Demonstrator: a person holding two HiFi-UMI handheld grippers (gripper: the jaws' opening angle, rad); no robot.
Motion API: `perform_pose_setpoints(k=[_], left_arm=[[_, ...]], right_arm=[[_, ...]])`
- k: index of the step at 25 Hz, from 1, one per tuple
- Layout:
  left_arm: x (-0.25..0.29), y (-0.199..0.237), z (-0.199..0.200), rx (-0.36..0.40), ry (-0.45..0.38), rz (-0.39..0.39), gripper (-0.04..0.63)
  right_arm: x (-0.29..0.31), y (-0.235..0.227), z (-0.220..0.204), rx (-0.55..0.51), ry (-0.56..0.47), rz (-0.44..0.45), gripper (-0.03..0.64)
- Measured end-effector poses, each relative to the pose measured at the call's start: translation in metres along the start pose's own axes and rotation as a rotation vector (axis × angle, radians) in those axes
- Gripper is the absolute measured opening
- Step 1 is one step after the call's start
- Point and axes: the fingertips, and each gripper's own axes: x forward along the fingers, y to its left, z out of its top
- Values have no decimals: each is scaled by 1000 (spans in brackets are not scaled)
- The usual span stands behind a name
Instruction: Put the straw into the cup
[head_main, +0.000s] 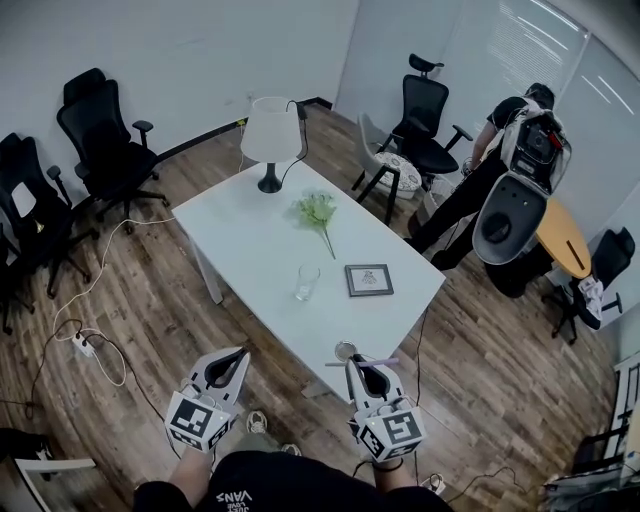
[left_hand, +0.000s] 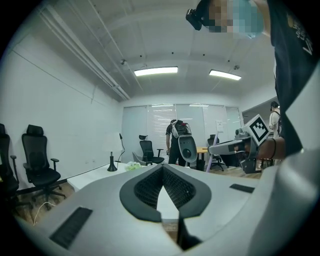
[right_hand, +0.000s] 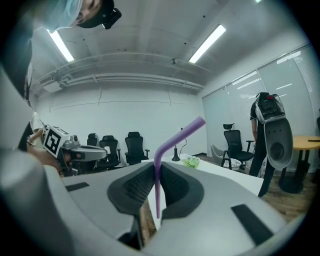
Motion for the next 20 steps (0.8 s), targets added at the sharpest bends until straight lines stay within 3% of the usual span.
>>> perform_pose_setpoints(k=[20], left_arm=[[37, 65, 9, 13, -21, -138, 11]], right_arm=[[66, 10, 16, 8, -14, -118, 44]])
